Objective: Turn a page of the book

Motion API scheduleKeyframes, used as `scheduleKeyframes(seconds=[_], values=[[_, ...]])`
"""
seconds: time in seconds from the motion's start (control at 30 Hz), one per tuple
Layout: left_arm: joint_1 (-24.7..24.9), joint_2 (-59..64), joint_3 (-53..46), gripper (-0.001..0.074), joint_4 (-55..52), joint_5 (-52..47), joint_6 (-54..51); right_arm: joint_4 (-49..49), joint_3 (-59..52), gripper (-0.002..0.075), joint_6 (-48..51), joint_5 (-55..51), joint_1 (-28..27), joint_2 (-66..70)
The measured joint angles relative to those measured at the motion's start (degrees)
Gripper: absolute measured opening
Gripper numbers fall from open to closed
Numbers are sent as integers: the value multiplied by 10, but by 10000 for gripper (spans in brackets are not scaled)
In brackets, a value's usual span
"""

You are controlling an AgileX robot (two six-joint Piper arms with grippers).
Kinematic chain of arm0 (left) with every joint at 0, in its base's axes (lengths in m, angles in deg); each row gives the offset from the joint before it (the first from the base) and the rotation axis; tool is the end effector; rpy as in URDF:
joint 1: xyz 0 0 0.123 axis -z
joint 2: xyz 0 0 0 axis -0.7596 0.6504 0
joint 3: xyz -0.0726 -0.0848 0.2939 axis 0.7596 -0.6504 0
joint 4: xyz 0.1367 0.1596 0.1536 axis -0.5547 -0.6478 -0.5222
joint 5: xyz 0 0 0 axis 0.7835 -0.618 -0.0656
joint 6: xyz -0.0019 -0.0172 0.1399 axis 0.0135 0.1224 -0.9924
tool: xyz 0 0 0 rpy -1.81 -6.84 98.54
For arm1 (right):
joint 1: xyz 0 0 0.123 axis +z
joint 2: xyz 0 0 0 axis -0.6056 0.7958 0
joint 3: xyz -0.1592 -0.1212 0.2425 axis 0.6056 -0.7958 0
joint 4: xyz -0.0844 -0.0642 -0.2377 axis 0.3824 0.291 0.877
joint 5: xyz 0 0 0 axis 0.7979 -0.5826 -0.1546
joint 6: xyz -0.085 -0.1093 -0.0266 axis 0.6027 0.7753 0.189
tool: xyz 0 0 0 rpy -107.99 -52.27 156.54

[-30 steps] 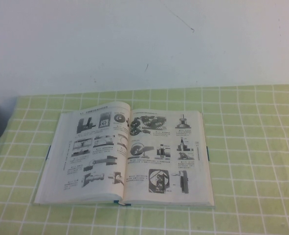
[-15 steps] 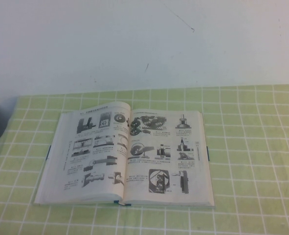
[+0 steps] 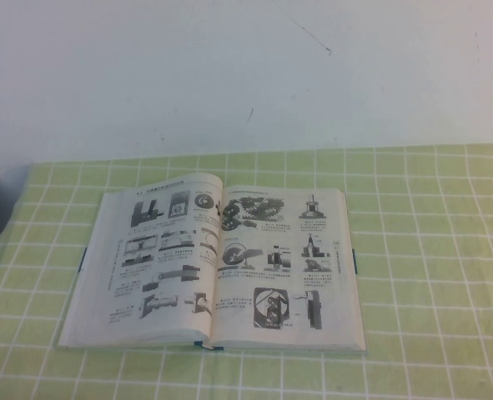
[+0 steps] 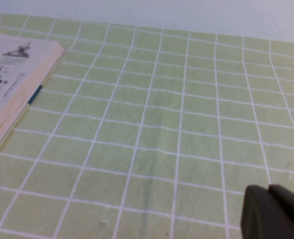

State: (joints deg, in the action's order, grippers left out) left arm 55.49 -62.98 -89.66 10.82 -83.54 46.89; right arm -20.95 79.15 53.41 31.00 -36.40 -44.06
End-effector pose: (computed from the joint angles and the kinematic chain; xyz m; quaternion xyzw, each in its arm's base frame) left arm 0.0798 -0.0137 0.1654 0.0112 0.7889 -0.0791 0.6093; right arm 0.0800 0.0031 0.1606 -0.0516 0.7972 -0.0213 0.6011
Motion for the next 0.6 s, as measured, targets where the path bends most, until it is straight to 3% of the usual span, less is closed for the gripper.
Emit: scheduleKeyframes(seconds=[0.6], values=[[0, 0, 0, -4, 0, 0, 0, 1, 0, -3, 0, 0, 0, 0]])
